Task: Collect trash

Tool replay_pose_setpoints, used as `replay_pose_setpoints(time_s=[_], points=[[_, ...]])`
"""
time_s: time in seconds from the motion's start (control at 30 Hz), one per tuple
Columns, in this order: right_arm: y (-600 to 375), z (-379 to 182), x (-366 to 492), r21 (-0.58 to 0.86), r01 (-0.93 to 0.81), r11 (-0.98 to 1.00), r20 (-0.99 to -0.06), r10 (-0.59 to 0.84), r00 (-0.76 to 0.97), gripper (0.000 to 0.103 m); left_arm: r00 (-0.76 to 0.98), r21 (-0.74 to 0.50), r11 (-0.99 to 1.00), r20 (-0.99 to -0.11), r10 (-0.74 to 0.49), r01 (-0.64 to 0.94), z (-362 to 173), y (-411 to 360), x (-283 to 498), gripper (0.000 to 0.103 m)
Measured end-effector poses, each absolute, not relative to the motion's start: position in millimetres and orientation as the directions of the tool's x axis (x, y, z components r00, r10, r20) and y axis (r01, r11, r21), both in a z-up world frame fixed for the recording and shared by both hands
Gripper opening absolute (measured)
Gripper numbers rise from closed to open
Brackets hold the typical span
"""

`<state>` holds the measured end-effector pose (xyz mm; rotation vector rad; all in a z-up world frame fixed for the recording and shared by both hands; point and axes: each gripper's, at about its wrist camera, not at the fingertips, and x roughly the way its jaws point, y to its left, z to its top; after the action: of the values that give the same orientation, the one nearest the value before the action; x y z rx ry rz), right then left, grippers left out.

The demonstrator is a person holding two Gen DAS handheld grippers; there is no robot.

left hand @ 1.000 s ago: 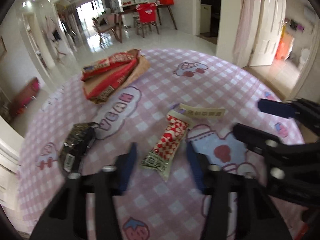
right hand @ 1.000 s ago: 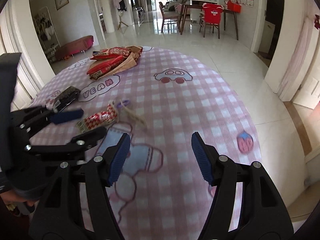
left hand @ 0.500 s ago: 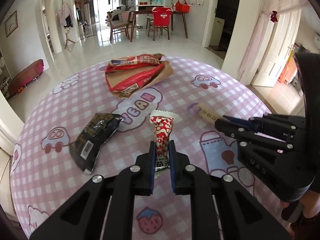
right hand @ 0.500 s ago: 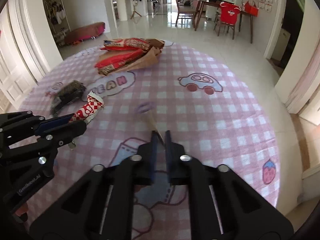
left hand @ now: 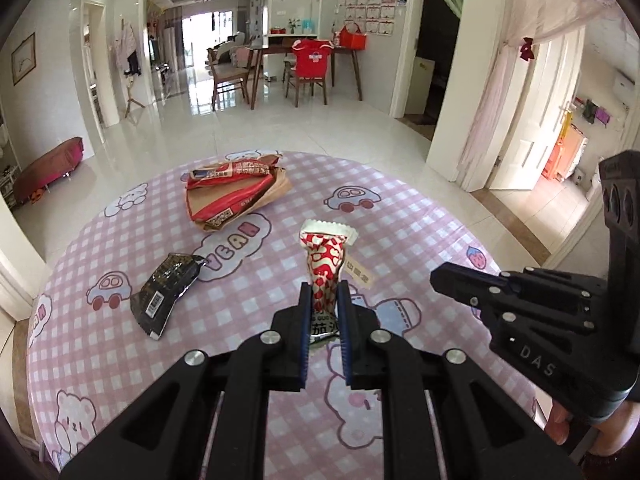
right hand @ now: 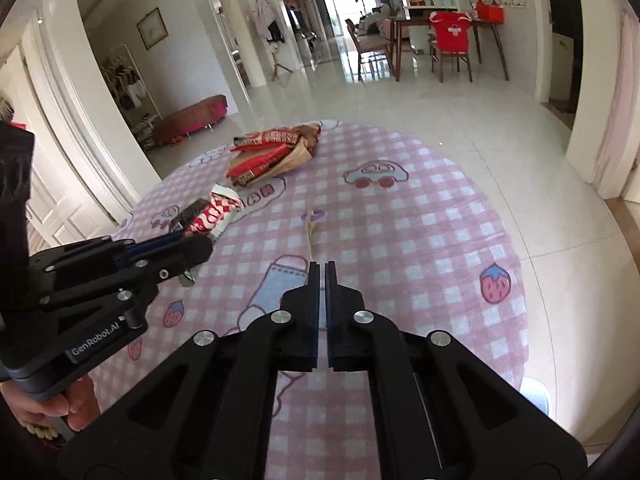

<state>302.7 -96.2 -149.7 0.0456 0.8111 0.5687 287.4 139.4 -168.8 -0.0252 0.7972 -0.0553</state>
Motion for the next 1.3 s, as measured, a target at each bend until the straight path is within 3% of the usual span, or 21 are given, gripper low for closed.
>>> replay_pose_setpoints(time_s=[0.07,0.1,0.2,0.37,0.5,0.6,0.67,0.73,1.1,1.3], points=[[-91.5,-150.5,301.5,0.229,-0.468,0.854,-0.682,0.483,0.548,0.004,0.695,-0.048,0.998,-0.717,-0.054,0.028,-170.2,141.2,286.3,0.012],[-88.5,-152.8,302.3,0.226,-0.468,0.854,-0.691,0.479,0.541,0.009,0.695,-0.048,0.999,-0.718,-0.049,0.022,-170.6,142.9,286.6,0.012],[-80.3,-156.0,305.6,0.208,-0.466,0.860,-0.692,0.466,0.551,0.056,0.691,-0.052,0.999,-0.722,-0.034,-0.006,-173.8,153.2,288.4,0.012],[-57.3,-162.4,320.2,0.181,-0.486,0.855,-0.707,0.456,0.541,0.053,0.688,-0.061,0.997,-0.725,-0.014,-0.045,-179.8,173.0,297.6,0.012],[-34.8,-172.2,338.5,0.142,-0.501,0.854,-0.732,0.431,0.527,0.042,0.680,-0.068,0.996,-0.733,-0.006,-0.065,-187.4,188.5,306.1,0.012],[-21.5,-180.1,347.3,0.104,-0.511,0.853,-0.749,0.405,0.524,0.031,0.673,-0.071,0.995,-0.739,-0.003,-0.073,-191.8,195.1,312.4,0.012],[-15.5,-186.1,349.9,0.085,-0.526,0.846,-0.766,0.393,0.509,0.008,0.670,-0.076,0.994,-0.742,-0.007,-0.073,-193.6,196.0,315.4,0.012],[-17.4,-183.2,347.3,0.086,-0.528,0.845,-0.754,0.402,0.520,0.002,0.669,-0.076,0.995,-0.743,-0.009,-0.071,-193.6,193.5,315.2,0.012],[-75.0,-151.5,319.3,0.252,-0.502,0.827,-0.687,0.518,0.510,0.002,0.693,-0.086,0.996,-0.719,-0.058,-0.006,-176.6,151.9,301.5,0.012],[-51.6,-149.5,318.0,0.167,-0.511,0.843,-0.710,0.462,0.531,0.003,0.695,-0.066,0.997,-0.719,-0.018,-0.043,-175.0,160.0,298.3,0.012]])
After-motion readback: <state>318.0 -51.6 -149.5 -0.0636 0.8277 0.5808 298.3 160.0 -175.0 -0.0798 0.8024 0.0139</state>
